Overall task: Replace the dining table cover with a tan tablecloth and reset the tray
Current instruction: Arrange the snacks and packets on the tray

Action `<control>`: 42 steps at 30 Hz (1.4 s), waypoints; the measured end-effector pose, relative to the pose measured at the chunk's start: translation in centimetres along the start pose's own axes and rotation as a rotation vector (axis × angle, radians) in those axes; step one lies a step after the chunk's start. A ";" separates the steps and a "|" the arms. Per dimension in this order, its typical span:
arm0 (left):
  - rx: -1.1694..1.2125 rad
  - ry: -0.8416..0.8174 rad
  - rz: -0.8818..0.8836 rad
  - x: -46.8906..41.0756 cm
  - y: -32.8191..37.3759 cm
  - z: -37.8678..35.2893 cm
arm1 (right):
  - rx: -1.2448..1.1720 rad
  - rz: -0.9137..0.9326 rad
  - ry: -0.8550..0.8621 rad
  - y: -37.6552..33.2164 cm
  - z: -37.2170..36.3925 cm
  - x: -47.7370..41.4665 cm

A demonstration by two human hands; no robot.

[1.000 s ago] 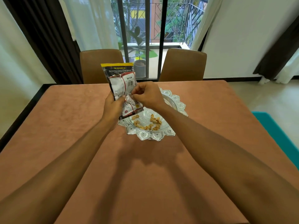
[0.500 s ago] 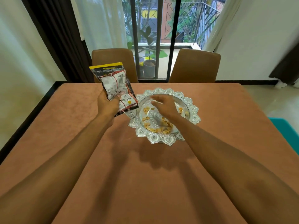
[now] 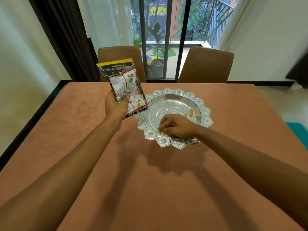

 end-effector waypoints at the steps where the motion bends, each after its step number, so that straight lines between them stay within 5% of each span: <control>1: 0.001 0.000 -0.002 0.1 -0.1 -0.1 | -0.034 -0.022 0.044 0.3 0.9 0.1; 5: -0.031 0.018 0.003 0.3 -0.8 -0.2 | -0.220 -0.121 0.240 0.7 3.5 -1.9; 9: -0.057 0.037 0.006 0.5 -1.0 0.0 | -0.300 -0.199 0.166 -0.4 1.2 -4.1; 17: 0.006 0.020 -0.012 0.6 -0.6 -1.5 | 0.072 -0.170 -0.154 2.3 1.6 -0.4; 23: 0.002 0.001 -0.025 1.2 -0.9 -4.1 | 0.217 -0.118 0.236 3.4 7.8 -1.6; 28: -0.037 -0.030 -0.016 1.3 -1.7 -5.7 | 0.682 -0.176 0.142 4.0 6.0 -2.4; 31: -0.066 -0.034 -0.018 1.4 -2.0 -6.1 | 0.767 -0.245 0.088 4.8 5.4 -1.2; 35: -0.093 -0.031 -0.010 1.1 -2.2 -6.3 | 0.582 -0.187 -0.081 4.6 4.2 0.0; 42: -0.110 -0.059 0.009 0.9 -2.6 -7.7 | 0.097 -0.283 0.079 4.5 6.1 -0.6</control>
Point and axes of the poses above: each hand's wrist, its own x-axis away from the middle knuckle, its own z-axis out of the back of the hand, y = z × x, the point moved 7 cm from there along -x, towards the middle knuckle, and after that the axes turned 6 degrees about -z, right-handed, at the moved point
